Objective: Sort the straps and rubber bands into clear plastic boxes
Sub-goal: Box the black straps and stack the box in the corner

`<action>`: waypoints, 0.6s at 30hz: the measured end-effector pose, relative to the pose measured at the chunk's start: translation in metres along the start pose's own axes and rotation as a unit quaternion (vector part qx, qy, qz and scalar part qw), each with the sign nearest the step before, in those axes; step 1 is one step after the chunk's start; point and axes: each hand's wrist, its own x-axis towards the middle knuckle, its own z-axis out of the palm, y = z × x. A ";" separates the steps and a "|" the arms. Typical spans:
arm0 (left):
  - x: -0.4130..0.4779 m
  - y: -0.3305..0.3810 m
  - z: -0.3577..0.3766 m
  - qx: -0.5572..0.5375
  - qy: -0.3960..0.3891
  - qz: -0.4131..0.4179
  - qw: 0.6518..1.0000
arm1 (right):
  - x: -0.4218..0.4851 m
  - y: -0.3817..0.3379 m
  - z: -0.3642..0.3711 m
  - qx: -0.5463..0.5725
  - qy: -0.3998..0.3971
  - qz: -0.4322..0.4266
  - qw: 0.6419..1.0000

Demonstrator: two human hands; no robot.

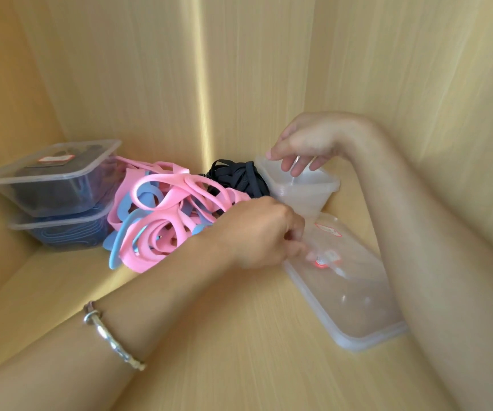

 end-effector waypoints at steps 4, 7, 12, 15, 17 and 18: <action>-0.006 -0.005 -0.008 -0.093 -0.122 0.015 0.988 | 0.003 0.002 0.002 0.003 -0.006 0.004 1.000; -0.004 -0.010 -0.008 -0.084 -0.133 0.034 0.987 | 0.004 0.003 0.004 0.003 -0.010 0.007 1.000; 0.000 -0.016 0.000 -0.048 -0.079 0.060 0.994 | 0.006 0.004 0.004 0.002 -0.012 0.009 1.000; 0.000 -0.018 -0.003 -0.061 -0.031 0.072 0.995 | 0.006 0.005 0.004 0.006 -0.011 0.011 1.000; -0.001 -0.016 -0.006 -0.056 -0.011 0.077 0.995 | 0.006 0.005 0.004 0.007 -0.013 0.012 1.000; -0.001 -0.015 -0.006 -0.055 -0.001 0.076 0.996 | 0.006 0.004 0.004 0.007 -0.014 0.012 1.000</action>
